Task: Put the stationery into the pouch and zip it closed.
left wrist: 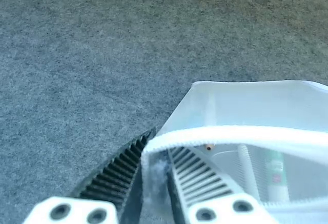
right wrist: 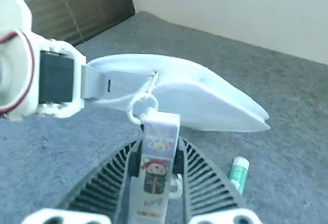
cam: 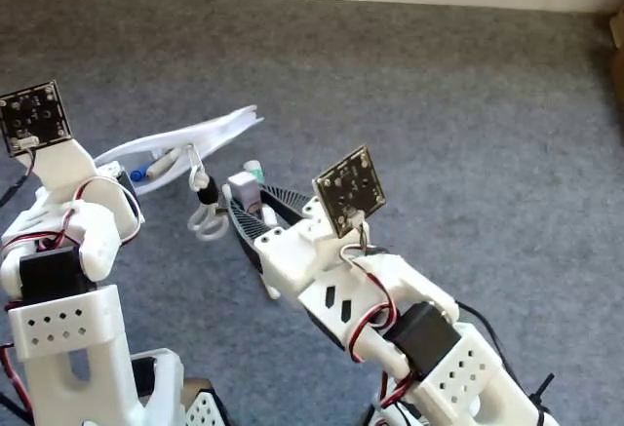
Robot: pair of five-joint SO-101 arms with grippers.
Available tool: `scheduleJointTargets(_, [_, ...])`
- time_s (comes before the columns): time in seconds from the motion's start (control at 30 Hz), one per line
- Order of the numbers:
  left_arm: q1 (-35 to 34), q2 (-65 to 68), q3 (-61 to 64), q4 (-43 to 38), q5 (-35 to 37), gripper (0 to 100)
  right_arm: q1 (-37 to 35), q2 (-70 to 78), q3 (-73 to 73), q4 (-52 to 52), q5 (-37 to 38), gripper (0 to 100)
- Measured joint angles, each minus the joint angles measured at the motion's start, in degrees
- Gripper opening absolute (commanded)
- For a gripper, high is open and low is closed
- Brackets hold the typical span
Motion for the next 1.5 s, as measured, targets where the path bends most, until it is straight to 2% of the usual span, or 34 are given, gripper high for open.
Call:
scheduleJointTargets(0.3, [0.09, 0.00, 0.00, 0.00, 0.00, 1, -0.79, 0.00, 0.00, -9.93, 0.00, 0.5])
scheduleJointTargets(0.47, [0.09, 0.09, -1.14, 0.26, -0.44, 1, -0.97, 0.00, 0.00, -10.37, 0.00, 0.5])
scheduleJointTargets(0.67, [2.20, 0.79, -3.60, 4.57, -1.85, 1, -0.97, 0.00, 0.00, -10.37, 0.00, 0.5])
scheduleJointTargets(0.97, [3.34, 0.79, -3.78, 5.01, -2.29, 1, -1.05, -9.58, 0.26, -10.46, 0.00, 0.5])
scheduleJointTargets(1.17, [3.52, -3.08, -3.69, 5.89, -4.22, 1, -1.05, -10.37, 3.34, -10.90, 0.00, 0.5])
scheduleJointTargets(1.27, [3.34, -5.89, -3.69, 6.68, -4.66, 1, -1.05, -10.37, 5.10, -15.12, 0.35, 0.5])
scheduleJointTargets(1.5, [6.86, -8.26, -1.85, 6.68, -6.86, 1, -2.99, -10.46, 12.66, -28.75, 8.88, 0.5])
